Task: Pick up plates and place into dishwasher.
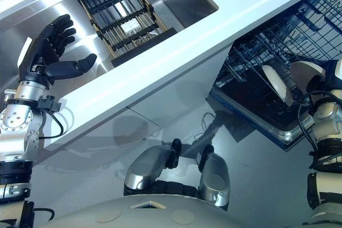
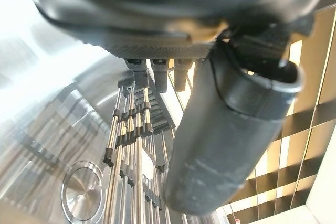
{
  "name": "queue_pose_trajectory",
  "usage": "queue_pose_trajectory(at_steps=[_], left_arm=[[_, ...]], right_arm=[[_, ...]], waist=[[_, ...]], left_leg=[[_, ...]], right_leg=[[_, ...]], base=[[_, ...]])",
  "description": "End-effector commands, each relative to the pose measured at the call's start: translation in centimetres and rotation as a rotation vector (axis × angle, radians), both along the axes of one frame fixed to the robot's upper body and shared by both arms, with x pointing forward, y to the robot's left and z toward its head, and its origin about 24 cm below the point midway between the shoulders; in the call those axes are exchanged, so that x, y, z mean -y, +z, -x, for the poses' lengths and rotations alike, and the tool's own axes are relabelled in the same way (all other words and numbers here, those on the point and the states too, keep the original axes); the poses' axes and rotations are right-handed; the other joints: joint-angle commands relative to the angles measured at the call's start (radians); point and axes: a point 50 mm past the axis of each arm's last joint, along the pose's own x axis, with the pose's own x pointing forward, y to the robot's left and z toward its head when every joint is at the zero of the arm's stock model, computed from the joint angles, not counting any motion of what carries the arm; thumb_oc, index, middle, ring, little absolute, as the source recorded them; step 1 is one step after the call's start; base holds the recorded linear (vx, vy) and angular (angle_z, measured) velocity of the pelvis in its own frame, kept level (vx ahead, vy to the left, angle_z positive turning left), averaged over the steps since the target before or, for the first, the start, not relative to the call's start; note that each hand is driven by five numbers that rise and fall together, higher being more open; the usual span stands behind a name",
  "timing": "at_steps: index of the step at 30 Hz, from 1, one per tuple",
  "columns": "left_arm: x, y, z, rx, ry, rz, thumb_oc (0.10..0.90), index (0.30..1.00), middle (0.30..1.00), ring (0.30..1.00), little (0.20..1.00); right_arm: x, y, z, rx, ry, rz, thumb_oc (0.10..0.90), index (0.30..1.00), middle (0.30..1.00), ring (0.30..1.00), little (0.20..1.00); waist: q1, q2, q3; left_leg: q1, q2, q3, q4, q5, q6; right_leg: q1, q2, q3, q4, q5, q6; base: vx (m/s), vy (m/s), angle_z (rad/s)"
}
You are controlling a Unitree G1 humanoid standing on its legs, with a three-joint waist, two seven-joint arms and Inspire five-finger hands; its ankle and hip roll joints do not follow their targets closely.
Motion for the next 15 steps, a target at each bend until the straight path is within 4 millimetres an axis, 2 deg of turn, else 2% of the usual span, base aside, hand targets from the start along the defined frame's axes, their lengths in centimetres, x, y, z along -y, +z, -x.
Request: queue_pose_trajectory(at_steps=[1, 7, 15], left_arm=[[-1.8, 1.1, 2.6, 0.096, 0.035, -0.016, 0.800, 0.900, 0.900, 0.900, 0.900], [-2.4, -0.3, 3.4, 0.053, 0.069, 0.017, 0.800, 0.900, 0.900, 0.900, 0.900], [-2.8, -1.6, 3.7, -0.013, 0.085, 0.028, 0.800, 0.900, 0.900, 0.900, 0.900]], right_arm=[[2.8, 6.0, 1.8, 0.152, -0.059, 0.179, 0.100, 0.300, 0.300, 0.300, 0.200], [3.1, 5.5, 3.3, 0.125, -0.045, 0.183, 0.100, 0.300, 0.300, 0.300, 0.200], [3.1, 5.5, 3.8, 0.081, -0.028, 0.203, 0.100, 0.300, 0.300, 0.300, 0.200]], waist=[[0.028, 0.009, -0.171], [0.020, 0.004, -0.191], [0.007, 0.010, -0.213]], left_leg=[[-0.061, 0.002, -0.004, -0.083, 0.104, -0.006], [-0.037, 0.001, -0.010, -0.083, 0.100, -0.007], [-0.023, 0.008, -0.011, -0.064, 0.098, -0.018]], right_leg=[[-0.102, -0.017, 0.012, 0.150, 0.100, 0.008], [-0.082, -0.016, 0.016, 0.156, 0.098, 0.007], [-0.069, -0.016, 0.021, 0.180, 0.087, 0.010]], base=[[0.09, 0.007, 0.00], [0.09, -0.014, -0.04], [0.05, 0.003, -0.01]])
